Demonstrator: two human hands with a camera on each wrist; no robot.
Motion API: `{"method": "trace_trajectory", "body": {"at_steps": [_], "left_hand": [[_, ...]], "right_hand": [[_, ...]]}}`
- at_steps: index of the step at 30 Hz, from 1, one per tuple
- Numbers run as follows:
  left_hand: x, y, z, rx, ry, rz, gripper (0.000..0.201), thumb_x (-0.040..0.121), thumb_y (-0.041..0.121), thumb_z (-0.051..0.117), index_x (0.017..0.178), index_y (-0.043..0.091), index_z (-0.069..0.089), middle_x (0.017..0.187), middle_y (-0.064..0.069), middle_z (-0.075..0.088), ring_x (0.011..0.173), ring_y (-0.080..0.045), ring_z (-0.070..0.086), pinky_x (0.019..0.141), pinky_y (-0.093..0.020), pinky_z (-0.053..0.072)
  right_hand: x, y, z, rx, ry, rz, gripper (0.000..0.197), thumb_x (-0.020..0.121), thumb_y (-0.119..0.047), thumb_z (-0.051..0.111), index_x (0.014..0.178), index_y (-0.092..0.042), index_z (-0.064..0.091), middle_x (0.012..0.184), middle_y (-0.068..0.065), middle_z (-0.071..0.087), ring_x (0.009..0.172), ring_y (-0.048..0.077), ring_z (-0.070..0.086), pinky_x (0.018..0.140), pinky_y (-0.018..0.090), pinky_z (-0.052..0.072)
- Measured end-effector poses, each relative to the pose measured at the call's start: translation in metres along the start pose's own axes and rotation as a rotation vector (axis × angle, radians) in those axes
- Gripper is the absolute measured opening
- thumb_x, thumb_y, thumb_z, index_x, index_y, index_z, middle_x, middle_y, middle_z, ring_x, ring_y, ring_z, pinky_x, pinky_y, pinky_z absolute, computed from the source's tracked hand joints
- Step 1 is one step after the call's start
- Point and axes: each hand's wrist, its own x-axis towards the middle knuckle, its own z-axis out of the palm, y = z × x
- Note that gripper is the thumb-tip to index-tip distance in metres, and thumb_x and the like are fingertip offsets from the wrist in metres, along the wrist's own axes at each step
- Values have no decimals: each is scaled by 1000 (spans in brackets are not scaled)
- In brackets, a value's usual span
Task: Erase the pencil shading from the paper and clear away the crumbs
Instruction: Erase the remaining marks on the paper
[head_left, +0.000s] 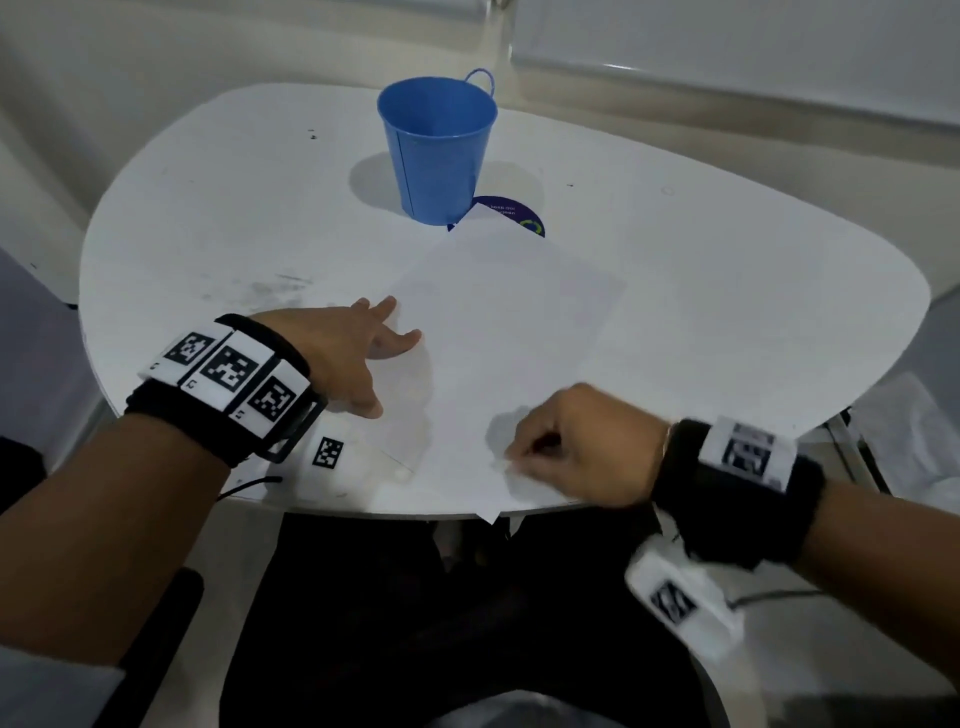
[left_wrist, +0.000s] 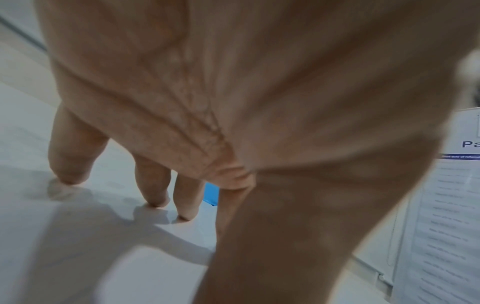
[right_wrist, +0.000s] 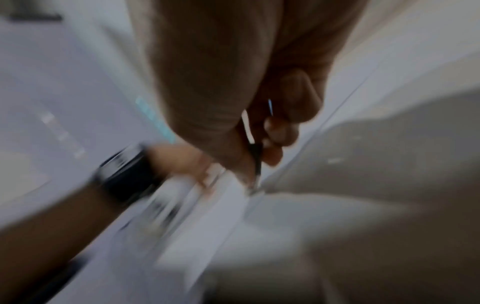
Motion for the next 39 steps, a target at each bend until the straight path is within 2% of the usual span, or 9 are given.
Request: {"method": "trace_trajectory", "body": {"at_steps": [3, 8, 12, 17, 21, 25, 29, 33, 39], "left_hand": [[1, 1, 0, 4, -1, 0, 95, 90, 18, 72, 157, 47, 12, 164, 19, -18, 152, -3, -14, 117, -31, 22], [2, -1, -1, -29, -4, 0, 96, 89, 16, 73, 158, 47, 14, 165, 19, -18, 152, -3, -15, 114, -28, 26], [2, 0, -1, -12, -11, -3, 94, 90, 20, 73, 158, 46, 13, 165, 18, -18, 152, -3, -15, 120, -33, 16], [4, -1, -1, -18, -22, -7, 96, 88, 18, 74, 158, 46, 14, 165, 17, -18, 152, -4, -15, 123, -36, 17], [2, 0, -1, -13, -15, -8, 96, 88, 17, 73, 158, 46, 14, 165, 18, -18, 152, -4, -15, 125, -40, 13], [2, -1, -1, -25, -20, -1, 96, 88, 16, 73, 158, 46, 14, 165, 18, -18, 152, -4, -14, 125, -38, 14], [3, 1, -2, -19, -18, 2, 95, 90, 19, 73, 158, 45, 13, 165, 18, -18, 152, -4, -14, 123, -36, 13], [4, -1, -1, -18, -19, 0, 95, 90, 21, 74, 158, 45, 13, 165, 18, -18, 152, -5, -14, 122, -35, 14], [3, -1, 1, -10, -15, 4, 95, 90, 20, 73, 158, 46, 12, 165, 19, -18, 152, -4, -15, 123, -37, 14]], "right_hand": [[13, 28, -19, -38, 226, 177, 13, 88, -20, 64, 85, -20, 76, 73, -14, 65, 73, 11, 60, 73, 26, 48], [-13, -10, 12, 4, -64, -68, 11, 87, -25, 67, 88, -22, 77, 80, -14, 70, 72, 2, 60, 74, 17, 48], [8, 25, -19, -29, 219, 185, 12, 86, -18, 64, 83, -19, 76, 77, -8, 70, 73, 11, 61, 77, 29, 52], [-13, -24, 19, 7, -76, -78, 12, 87, -24, 64, 88, -21, 76, 83, -9, 72, 73, 5, 61, 74, 21, 50], [7, 10, -6, -32, 168, 110, 12, 87, -20, 63, 83, -20, 75, 71, -12, 66, 67, 8, 57, 71, 24, 45], [-11, -18, 16, -16, -22, -50, 12, 87, -23, 63, 85, -21, 74, 74, -13, 65, 70, 7, 59, 71, 24, 50], [-1, 6, -1, 3, 170, 105, 12, 87, -20, 66, 87, -18, 78, 78, -9, 71, 71, 10, 62, 75, 27, 52], [-12, -20, 21, 42, -37, -60, 10, 88, -23, 66, 87, -22, 76, 74, -16, 67, 67, -1, 58, 71, 15, 47], [-1, -11, 13, 5, 50, -9, 12, 87, -23, 64, 84, -21, 75, 70, -16, 64, 64, 0, 57, 71, 24, 51]]}}
